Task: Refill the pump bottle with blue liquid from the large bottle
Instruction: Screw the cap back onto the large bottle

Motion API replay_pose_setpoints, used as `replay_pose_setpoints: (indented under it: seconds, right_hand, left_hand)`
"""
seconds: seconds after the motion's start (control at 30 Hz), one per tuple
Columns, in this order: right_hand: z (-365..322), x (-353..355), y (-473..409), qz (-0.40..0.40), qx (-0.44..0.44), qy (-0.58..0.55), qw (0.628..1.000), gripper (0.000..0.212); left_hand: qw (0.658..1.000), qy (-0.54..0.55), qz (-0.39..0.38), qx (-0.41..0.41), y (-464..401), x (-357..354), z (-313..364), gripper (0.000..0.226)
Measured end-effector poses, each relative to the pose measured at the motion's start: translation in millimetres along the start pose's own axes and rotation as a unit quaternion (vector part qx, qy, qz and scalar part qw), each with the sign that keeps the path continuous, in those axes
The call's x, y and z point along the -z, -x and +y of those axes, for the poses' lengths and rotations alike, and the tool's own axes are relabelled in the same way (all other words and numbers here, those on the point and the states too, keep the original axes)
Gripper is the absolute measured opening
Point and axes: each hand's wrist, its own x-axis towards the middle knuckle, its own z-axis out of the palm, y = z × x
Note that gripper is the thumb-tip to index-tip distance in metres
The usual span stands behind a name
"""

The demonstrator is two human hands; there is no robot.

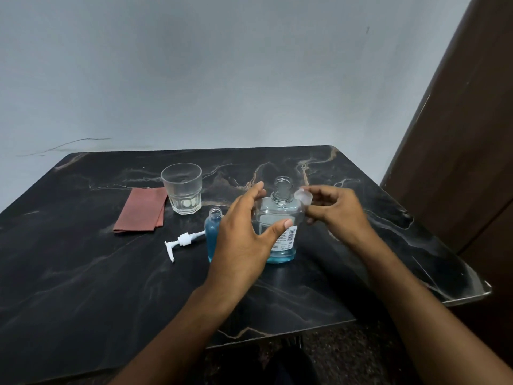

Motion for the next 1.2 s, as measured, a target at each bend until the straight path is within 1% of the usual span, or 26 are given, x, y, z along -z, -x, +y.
replay_pose_setpoints:
  seconds: [0.1, 0.17, 0.23, 0.3, 0.4, 0.5, 0.7, 0.8, 0.87, 0.97, 1.07, 1.13, 1.2]
  right_hand:
    - [-23, 10, 5, -0.005, 0.044, -0.001, 0.999, 0.040]
    - [-38, 15, 10, -0.018, 0.071, -0.006, 0.997, 0.046]
    - [-52, 15, 14, -0.027, 0.076, -0.019, 0.997, 0.051]
    - [-64, 14, 18, -0.030, 0.085, -0.017, 0.996, 0.044]
    - [-75, 15, 21, -0.021, 0.132, 0.088, 0.987, 0.028]
    - [-83, 16, 23, -0.029, 0.155, 0.174, 0.972, 0.029]
    - [-98, 4, 19, -0.055, 0.175, 0.241, 0.953, 0.022]
    - [-106, 4, 13, -0.099, 0.181, 0.284, 0.936, 0.026]
    - [-109, 3, 12, -0.134, 0.190, 0.326, 0.916, 0.028]
    - [-112, 2, 12, -0.160, 0.199, 0.356, 0.899, 0.030]
    - [-114, 3, 12, -0.155, 0.188, 0.353, 0.903, 0.029]
    - [-114, 2, 12, -0.137, 0.177, 0.340, 0.913, 0.025]
    - [-115, 0, 12, -0.110, 0.165, 0.339, 0.920, 0.026]
  left_hand:
    - [1.000, -0.007, 0.004, 0.010, -1, -7, -2, 0.083]
    - [1.000, -0.001, 0.017, 0.011, 0, -11, -3, 0.070]
    - [0.999, 0.015, 0.030, 0.018, -1, -13, -5, 0.059]
    - [0.999, 0.009, 0.035, 0.022, -2, -13, -7, 0.056]
    - [0.999, 0.004, 0.031, 0.026, -5, -12, -7, 0.056]
    - [0.999, -0.001, 0.022, 0.026, -5, -11, -6, 0.055]
    - [0.999, -0.009, 0.015, 0.028, -5, -9, -3, 0.055]
    - [0.999, -0.008, 0.014, 0.030, -5, -9, -2, 0.052]
    - [0.999, -0.003, 0.016, 0.031, -5, -9, -3, 0.051]
    - [0.999, 0.002, 0.015, 0.035, -6, -9, -5, 0.054]
    - [0.999, 0.011, 0.017, 0.038, -7, -10, -5, 0.053]
    - [0.999, 0.012, 0.021, 0.038, -7, -10, -5, 0.053]
    - [0.999, 0.000, 0.024, 0.034, -7, -10, -5, 0.053]
